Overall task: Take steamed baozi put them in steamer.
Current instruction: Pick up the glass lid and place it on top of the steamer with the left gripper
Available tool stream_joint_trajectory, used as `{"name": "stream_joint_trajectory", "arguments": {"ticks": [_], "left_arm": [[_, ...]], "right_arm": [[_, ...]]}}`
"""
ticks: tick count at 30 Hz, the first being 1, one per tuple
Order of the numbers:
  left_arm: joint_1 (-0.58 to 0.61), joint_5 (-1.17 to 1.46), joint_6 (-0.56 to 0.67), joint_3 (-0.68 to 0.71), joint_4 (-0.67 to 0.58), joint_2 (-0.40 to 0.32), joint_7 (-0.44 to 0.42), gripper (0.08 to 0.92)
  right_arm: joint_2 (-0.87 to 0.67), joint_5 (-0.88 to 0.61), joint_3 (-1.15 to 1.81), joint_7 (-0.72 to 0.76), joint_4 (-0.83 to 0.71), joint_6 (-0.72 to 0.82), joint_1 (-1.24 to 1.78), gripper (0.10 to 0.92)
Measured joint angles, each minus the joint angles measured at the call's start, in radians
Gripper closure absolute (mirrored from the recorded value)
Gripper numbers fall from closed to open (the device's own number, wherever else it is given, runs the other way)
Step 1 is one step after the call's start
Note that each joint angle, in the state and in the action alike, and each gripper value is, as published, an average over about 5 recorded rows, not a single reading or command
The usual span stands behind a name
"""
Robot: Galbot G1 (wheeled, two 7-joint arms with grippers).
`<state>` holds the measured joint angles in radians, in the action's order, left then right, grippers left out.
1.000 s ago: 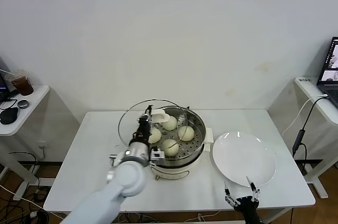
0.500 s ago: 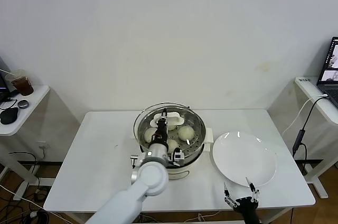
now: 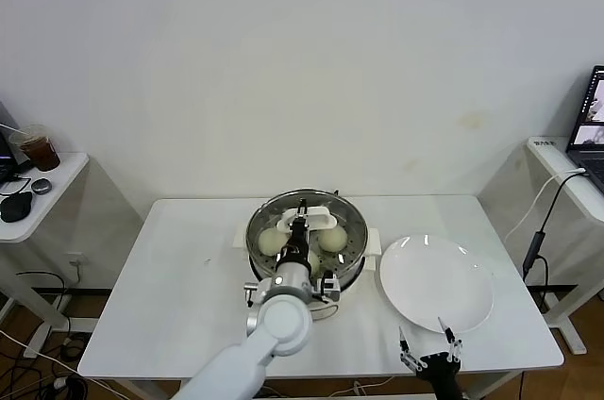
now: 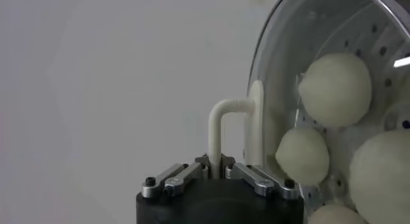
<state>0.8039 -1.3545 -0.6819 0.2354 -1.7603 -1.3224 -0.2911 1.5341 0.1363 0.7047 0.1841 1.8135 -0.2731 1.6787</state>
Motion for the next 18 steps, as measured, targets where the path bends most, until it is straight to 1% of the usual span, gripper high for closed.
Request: {"name": "stream_joint_trajectory", "arguments": {"ticks": [12, 15, 18], "left_arm": [[0.016, -0.006, 0.001, -0.006, 0.01, -0.024, 0.011, 0.83], [0.022, -0.006, 0.006, -0.01, 0.01, -0.029, 0.019, 0.793], [0.029, -0.006, 0.013, -0.016, 0.005, -0.029, 0.029, 0.714]], "right_arm": [[-0.006, 0.001, -0.007, 0.001, 0.0, 0.0, 0.002, 0.203], [-0.008, 0.001, -0.007, 0.001, 0.0, 0.001, 0.002, 0.203], [-0.008, 0.001, -0.008, 0.002, 0.0, 0.002, 0.002, 0.203]]}}
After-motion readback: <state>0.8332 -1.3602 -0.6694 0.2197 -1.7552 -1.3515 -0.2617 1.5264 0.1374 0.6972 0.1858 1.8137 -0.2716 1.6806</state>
